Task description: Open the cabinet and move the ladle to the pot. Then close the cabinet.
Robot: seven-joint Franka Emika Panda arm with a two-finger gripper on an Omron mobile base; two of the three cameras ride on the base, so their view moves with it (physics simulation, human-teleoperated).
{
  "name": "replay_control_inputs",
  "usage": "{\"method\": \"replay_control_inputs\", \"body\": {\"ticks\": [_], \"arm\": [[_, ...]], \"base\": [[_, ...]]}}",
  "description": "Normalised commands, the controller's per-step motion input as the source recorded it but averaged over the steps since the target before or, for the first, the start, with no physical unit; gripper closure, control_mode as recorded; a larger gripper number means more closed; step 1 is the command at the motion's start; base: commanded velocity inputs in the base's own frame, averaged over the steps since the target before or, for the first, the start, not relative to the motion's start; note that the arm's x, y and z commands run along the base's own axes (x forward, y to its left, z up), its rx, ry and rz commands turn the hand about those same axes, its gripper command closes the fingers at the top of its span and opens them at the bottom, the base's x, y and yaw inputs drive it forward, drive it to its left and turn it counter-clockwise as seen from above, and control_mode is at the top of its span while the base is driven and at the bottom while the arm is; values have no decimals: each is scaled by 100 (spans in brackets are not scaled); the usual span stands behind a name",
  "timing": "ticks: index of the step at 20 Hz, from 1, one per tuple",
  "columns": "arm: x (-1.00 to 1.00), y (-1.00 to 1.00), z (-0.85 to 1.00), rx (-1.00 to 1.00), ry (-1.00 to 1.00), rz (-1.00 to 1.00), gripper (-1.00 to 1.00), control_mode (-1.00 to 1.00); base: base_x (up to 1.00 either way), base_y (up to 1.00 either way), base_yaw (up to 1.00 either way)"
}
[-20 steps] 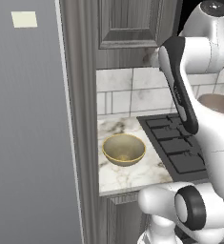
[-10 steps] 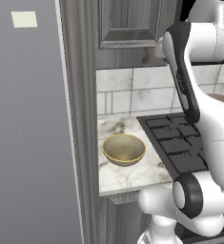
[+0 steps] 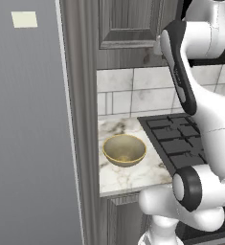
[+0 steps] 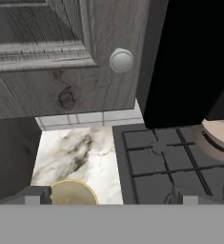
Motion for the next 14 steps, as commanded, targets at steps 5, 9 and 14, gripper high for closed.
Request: {"method": "replay_control_inputs", "body": {"ticks": [5,9,14], "arm": [[35,-7,5,0,0,0,-100,-100],[11,-10,16,0,-1,0,-100,-100],[14,-13,12,0,0,0,-100,-100]], "base": [[0,0,0],[0,0,0],[0,0,0]]}}
